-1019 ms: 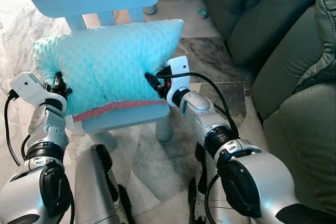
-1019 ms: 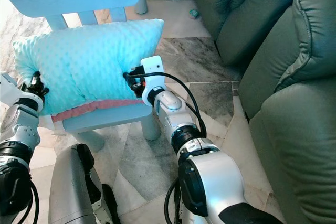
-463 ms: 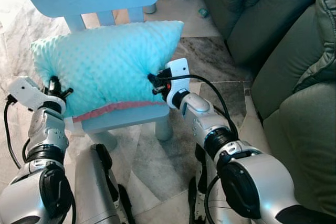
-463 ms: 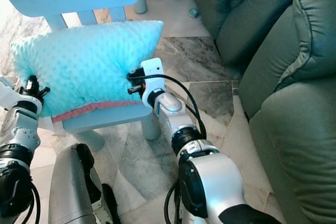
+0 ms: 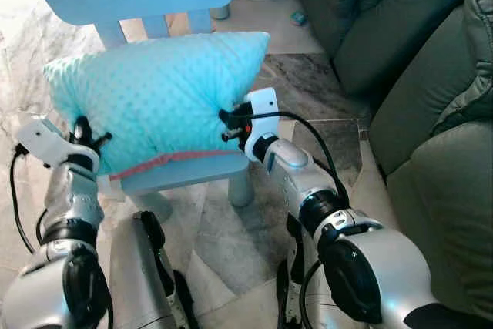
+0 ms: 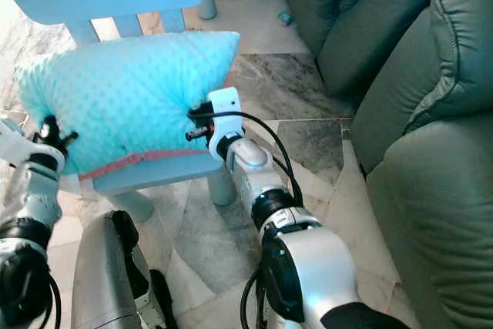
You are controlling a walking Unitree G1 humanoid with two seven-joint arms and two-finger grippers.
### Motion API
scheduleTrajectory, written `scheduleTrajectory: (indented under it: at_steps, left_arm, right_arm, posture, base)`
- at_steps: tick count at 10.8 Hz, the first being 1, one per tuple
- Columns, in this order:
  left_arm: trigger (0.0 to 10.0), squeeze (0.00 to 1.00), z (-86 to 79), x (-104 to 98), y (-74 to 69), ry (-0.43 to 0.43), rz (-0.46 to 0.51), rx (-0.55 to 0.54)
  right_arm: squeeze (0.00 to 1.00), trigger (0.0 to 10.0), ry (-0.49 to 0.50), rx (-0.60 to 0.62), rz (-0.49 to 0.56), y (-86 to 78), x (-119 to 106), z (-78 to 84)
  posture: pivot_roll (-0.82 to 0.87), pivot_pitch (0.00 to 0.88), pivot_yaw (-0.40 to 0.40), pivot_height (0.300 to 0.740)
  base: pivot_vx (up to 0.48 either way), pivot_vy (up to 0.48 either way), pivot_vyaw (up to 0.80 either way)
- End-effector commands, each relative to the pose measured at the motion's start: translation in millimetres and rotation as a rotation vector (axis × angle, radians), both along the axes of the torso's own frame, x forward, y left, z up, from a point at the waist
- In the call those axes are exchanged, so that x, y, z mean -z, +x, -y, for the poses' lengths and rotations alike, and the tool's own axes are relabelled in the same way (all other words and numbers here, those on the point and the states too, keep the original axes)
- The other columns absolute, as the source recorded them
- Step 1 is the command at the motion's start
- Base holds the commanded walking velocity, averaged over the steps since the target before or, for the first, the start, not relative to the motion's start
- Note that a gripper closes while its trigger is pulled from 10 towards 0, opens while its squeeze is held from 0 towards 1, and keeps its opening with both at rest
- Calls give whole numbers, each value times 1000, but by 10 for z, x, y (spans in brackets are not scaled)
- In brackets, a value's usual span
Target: Move the pillow to the sofa
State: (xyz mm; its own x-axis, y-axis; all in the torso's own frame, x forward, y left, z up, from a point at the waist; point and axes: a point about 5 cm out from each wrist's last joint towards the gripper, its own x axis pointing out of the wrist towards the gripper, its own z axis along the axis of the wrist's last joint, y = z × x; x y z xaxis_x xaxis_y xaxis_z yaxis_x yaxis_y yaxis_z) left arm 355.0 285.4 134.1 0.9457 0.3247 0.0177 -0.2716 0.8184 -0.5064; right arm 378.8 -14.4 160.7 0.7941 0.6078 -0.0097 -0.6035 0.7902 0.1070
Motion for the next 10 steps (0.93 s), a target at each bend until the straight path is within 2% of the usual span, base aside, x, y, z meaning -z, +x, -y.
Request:
scheduleTrajectory:
  at_steps: [1, 3, 4, 7, 10]
  left_arm:
    - [0, 0, 24, 127, -50, -2, -41, 20]
    - [0, 0, -7, 153, -271, 80, 36, -17]
    - [0, 0, 109, 114, -393, 166, 71, 43]
    - [0, 0, 158, 44, -592, 233, 77, 34]
    - [0, 0, 242, -15, -728, 275, 83, 44]
  right_arm:
    - [0, 0, 3, -32, -39, -61, 104, -61]
    - [0, 0, 15, -29, 8, -21, 40, 38]
    - [0, 0, 15, -30, 49, -3, -5, 95]
    - [0, 0, 30, -24, 154, 34, -142, 238]
    - [0, 0, 8, -41, 208, -24, -67, 390]
  posture:
    - [-37, 370, -22, 465]
    - [-43, 346, -13, 465]
    - [-49, 311, -12, 465]
    - [-60, 226, 0, 465]
    - [-77, 136, 24, 465]
  base:
    - [0, 0, 0]
    - [0, 0, 0]
    - [0, 0, 0]
    - [0, 0, 0]
    - [0, 0, 0]
